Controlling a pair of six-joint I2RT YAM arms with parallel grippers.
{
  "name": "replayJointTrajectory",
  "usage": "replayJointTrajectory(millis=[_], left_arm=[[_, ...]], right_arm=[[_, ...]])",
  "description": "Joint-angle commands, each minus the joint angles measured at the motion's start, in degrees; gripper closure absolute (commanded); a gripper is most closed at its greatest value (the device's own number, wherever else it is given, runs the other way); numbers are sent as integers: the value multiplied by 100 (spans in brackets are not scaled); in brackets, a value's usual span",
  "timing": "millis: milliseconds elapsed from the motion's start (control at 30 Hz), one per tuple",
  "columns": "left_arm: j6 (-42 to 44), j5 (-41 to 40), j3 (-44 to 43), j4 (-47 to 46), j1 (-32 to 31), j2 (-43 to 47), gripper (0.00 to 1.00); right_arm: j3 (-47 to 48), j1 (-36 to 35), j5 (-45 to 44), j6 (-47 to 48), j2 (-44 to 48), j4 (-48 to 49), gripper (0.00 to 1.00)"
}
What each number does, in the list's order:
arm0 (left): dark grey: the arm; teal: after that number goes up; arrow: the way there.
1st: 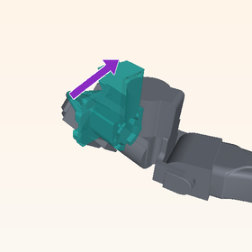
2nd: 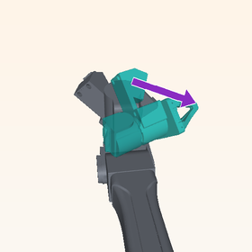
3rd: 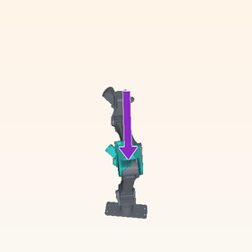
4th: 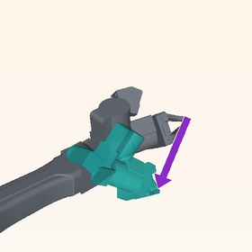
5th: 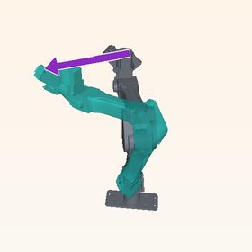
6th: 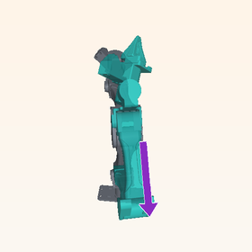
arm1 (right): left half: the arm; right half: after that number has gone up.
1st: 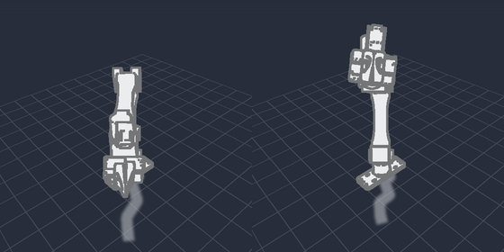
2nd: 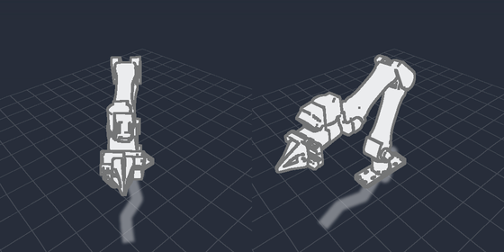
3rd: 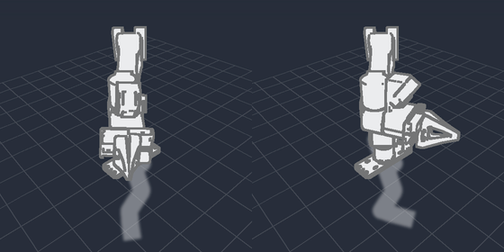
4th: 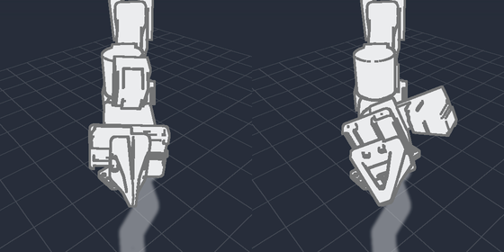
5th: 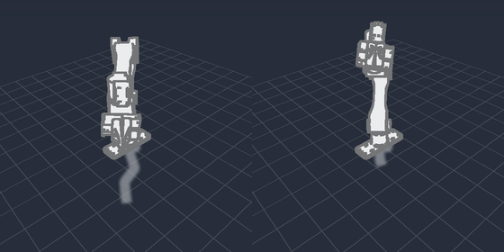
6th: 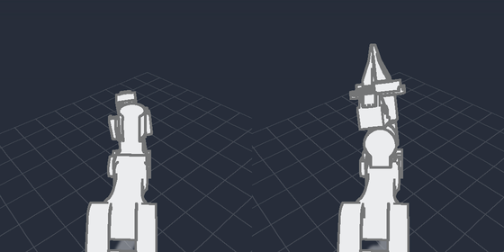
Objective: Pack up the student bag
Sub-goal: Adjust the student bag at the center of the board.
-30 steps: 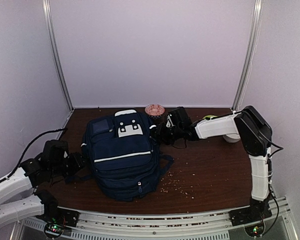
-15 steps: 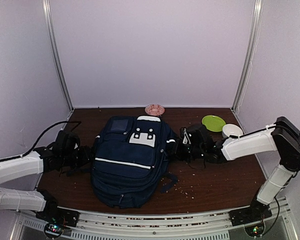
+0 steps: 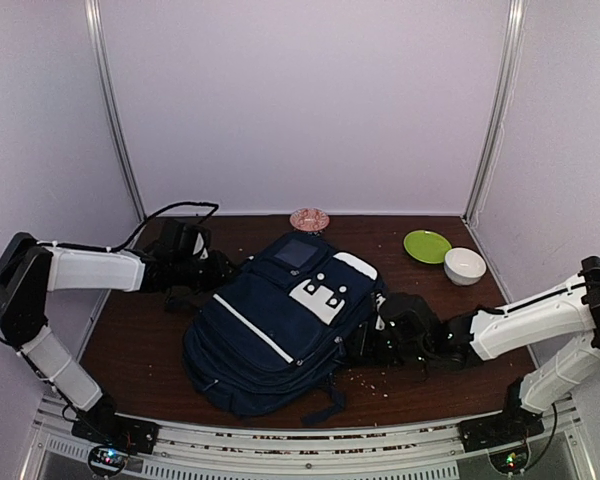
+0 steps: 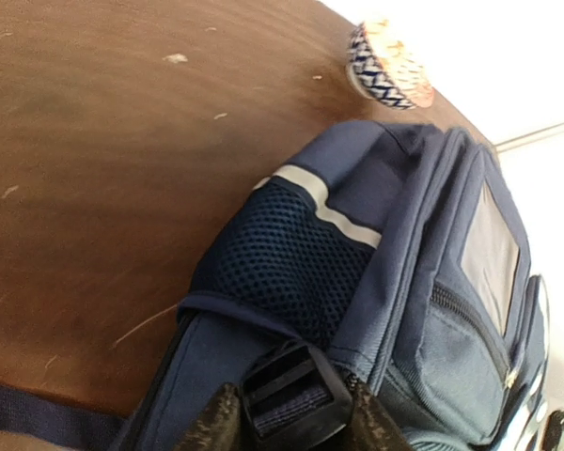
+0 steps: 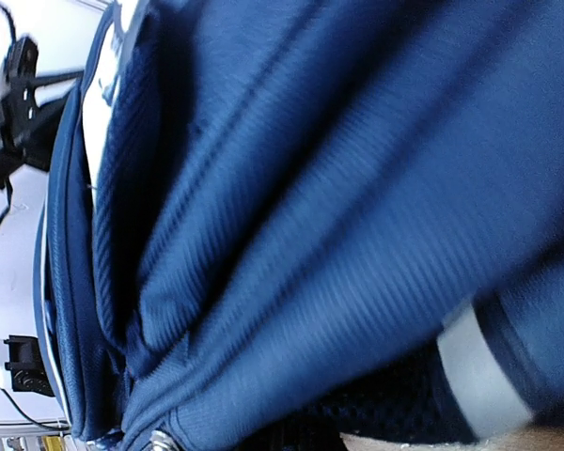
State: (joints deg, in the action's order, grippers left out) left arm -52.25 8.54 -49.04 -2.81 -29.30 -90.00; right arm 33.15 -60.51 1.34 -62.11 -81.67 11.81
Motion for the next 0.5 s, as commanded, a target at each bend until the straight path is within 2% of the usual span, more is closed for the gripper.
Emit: replayJointTrajectory(millis=[0,33,100,167,233,333,467], left_arm=[[238,977,-1046,-685,-240,-621,48],[338,874,-1190,-427,-241,-629,50],[589,481,-1364,83,-235,-373,49],[862,-10,-1380,678,-235,91,40],[1018,-510,-1192,1211,-238,755,29],[1071,-1066,-707,1854,-239,1708,17],[698,-1604,197,2462,-296,2974,10]], right_arm=[[407,-124,142,93,-235,169,100],[563,-131,133,208,-241,37,99],[786,-133,57,420,-109,-321,85],[860,-129,-45,562,135,-652,67],[872,-125,-125,722,403,-1001,54],[888,-126,-266,957,797,-1635,45],[816,-66,-698,1173,1285,-2251,39]])
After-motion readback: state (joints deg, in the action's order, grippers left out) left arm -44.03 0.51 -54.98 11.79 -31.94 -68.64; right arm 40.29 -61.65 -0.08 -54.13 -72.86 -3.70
